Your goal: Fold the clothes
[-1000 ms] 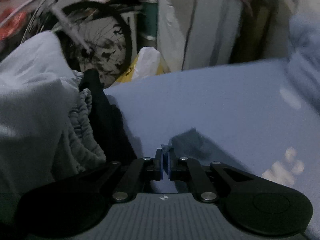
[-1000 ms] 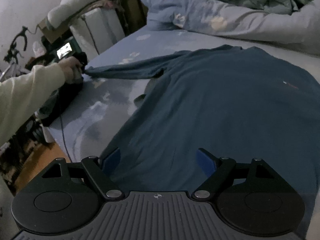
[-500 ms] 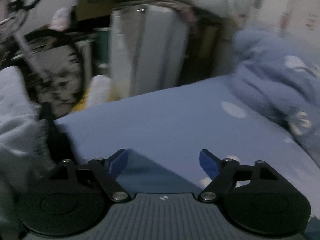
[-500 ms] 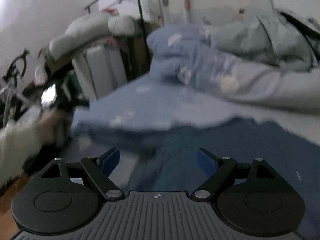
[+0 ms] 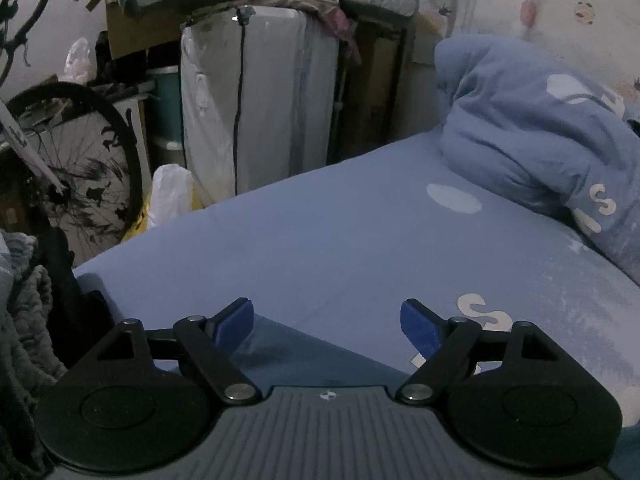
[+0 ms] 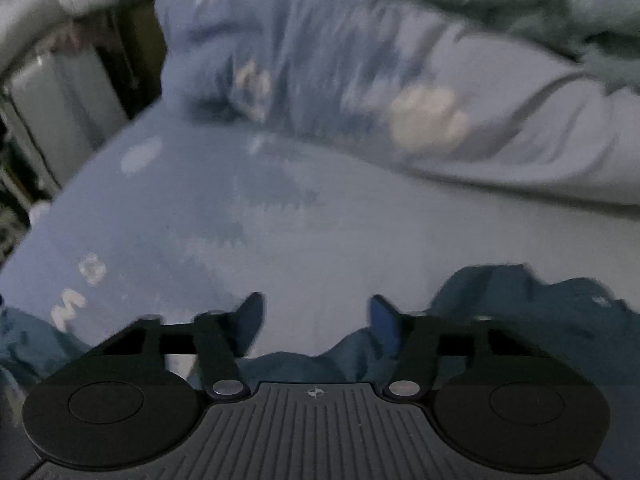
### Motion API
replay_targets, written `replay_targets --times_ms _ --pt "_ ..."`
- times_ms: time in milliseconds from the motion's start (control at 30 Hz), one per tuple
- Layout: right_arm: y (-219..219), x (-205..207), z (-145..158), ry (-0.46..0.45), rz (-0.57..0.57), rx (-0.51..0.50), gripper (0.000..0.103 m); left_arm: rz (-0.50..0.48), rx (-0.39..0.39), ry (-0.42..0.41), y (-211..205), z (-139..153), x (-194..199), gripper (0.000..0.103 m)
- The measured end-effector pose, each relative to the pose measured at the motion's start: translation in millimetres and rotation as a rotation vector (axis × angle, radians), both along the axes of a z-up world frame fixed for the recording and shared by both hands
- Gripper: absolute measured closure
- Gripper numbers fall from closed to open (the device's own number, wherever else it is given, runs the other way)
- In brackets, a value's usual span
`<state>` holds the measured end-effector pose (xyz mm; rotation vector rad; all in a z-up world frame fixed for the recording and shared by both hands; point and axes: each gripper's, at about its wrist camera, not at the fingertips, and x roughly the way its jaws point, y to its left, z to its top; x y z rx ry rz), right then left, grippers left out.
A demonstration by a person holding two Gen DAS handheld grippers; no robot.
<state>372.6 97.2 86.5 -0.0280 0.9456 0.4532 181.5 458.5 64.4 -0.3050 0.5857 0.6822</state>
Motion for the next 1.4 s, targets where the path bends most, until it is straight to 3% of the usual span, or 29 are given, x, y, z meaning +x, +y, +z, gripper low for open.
replay_targets --times_ms 300,333,367,400,700,833,900,1000,1067,1133,1233,1400 --pt "20.2 15.0 -46.3 0.059 -0.048 -0.237 0.048 -0.057 0.006 0.002 -3.2 -12.0 1.5 0.019" --pt "21.4 15.7 -49.8 0.064 -0.051 -0.245 0.065 -0.06 0.008 0.003 -3.5 -13.1 2.7 0.019" --pt "22.1 16.2 -52.2 0.061 -0.055 -0.24 0.091 -0.06 0.007 0.005 -3.3 -14.4 4.0 0.019" --pt "22.6 16.2 -53.9 0.053 -0.057 -0.238 0.097 -0.057 0.006 0.007 -2.5 -15.8 4.9 0.019" --pt "14.6 33.7 -29.2 -0.063 -0.091 -0.05 0.098 0.031 -0.017 0.043 20.2 -30.5 -0.3 0.019" --pt "14.8 45.1 -33.0 -0.079 -0.157 -0.046 0.097 0.099 -0.056 0.035 25.4 -30.4 -8.6 0.019" --pt "20.1 51.9 -48.4 -0.034 -0.148 -0.072 0.096 0.102 -0.07 0.023 23.3 -26.0 -13.1 0.019" --pt "21.2 48.7 -60.3 -0.024 -0.147 -0.108 0.084 0.115 -0.108 0.009 17.5 -17.7 -21.2 0.018" --pt "13.4 38.3 -51.7 -0.063 -0.162 -0.068 0.055 0.132 -0.172 -0.013 11.9 -12.3 -31.7 0.018" --pt "1.0 24.4 -38.0 -0.124 -0.172 -0.019 0.038 0.14 -0.212 -0.056 -0.7 -8.2 -46.4 0.018" --pt "-19.6 -9.3 -12.2 -0.209 -0.139 0.061 0.033 0.153 -0.193 -0.064 -37.1 -7.3 -59.3 0.015" --pt "-61.3 -83.5 25.1 -0.254 -0.044 0.175 0.026 0.389 -0.348 -0.111 -65.4 -22.0 -73.3 0.013"
